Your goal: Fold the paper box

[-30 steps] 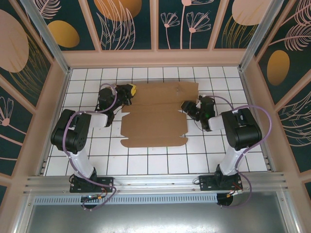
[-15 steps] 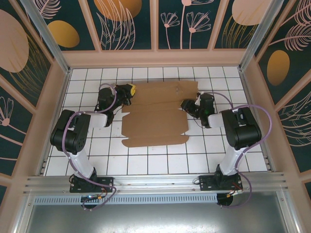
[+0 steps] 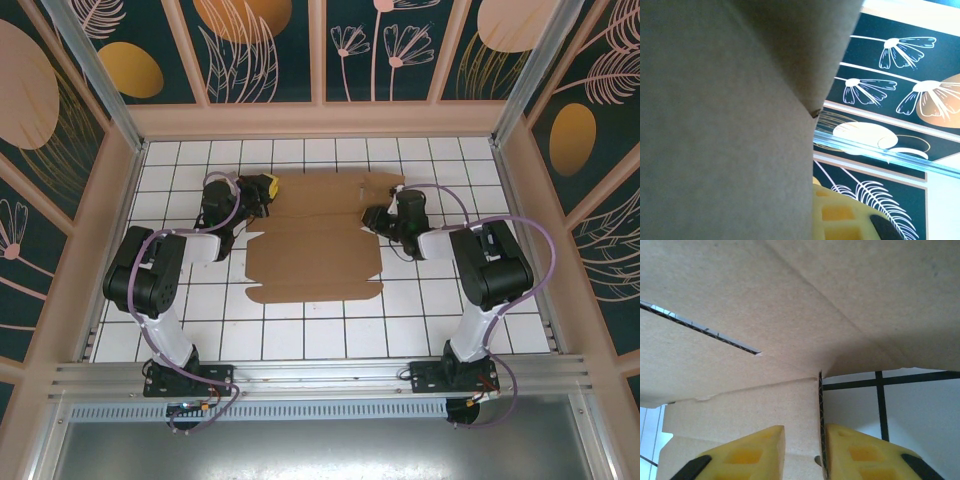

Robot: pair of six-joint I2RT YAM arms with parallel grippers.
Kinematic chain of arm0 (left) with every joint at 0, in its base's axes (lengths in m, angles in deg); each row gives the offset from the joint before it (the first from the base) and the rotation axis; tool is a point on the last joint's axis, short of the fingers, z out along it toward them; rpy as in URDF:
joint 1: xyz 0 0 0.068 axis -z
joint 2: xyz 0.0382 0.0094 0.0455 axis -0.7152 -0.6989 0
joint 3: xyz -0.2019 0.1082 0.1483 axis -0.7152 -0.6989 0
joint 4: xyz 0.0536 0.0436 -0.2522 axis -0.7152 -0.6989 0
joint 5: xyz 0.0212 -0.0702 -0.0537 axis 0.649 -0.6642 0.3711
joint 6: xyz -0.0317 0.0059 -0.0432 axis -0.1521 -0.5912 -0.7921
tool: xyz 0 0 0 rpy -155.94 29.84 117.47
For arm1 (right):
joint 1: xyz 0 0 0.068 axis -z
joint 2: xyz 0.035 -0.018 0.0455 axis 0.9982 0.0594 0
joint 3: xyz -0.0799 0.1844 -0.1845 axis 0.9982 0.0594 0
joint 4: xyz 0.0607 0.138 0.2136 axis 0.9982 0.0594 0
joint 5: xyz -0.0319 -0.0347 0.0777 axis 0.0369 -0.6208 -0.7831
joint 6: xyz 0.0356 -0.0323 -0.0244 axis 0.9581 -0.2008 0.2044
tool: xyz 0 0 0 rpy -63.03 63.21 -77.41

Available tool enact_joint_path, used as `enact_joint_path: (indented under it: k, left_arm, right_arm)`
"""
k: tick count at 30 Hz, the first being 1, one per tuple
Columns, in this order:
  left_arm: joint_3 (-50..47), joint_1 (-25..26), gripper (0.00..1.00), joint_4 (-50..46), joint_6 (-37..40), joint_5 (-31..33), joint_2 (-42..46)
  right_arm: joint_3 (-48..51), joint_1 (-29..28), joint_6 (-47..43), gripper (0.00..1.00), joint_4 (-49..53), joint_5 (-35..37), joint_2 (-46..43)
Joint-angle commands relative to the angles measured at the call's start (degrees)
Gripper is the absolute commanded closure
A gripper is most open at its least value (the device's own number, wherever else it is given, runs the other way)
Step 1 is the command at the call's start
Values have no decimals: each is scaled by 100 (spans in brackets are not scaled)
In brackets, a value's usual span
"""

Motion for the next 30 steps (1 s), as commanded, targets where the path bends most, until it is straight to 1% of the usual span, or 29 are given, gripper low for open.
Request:
enact_joint_path:
  k: [1, 4, 6, 10, 15, 19, 26, 30]
  left_arm:
    - [-12, 9, 100, -187, 49, -100, 125]
    - [-31, 11, 100, -254, 117, -79, 129]
    - [-44, 6, 100, -296, 153, -59, 141]
    - [-74, 11, 100, -354, 211, -33, 146]
    - [-73, 13, 100, -411, 255, -23, 147]
    - [-68, 20, 100, -462, 292, -8, 165]
    - [-96, 15, 100, -509, 378, 29, 153]
    - [-98, 17, 100, -639, 529, 36, 146]
  right_arm:
    - [-92, -105, -118, 66, -375, -345, 36]
    - [-62, -168, -73, 57, -636, -536, 66]
    - [-49, -210, -33, 53, -764, -610, 95]
    - [-44, -226, 140, 49, -1061, -897, 248]
    - [-199, -300, 258, 47, -1177, -1127, 566]
    - [-234, -307, 154, 46, -951, -850, 619]
    - [59, -110, 41, 44, -842, -529, 203]
    - [-24, -19, 85, 43, -799, -801, 354]
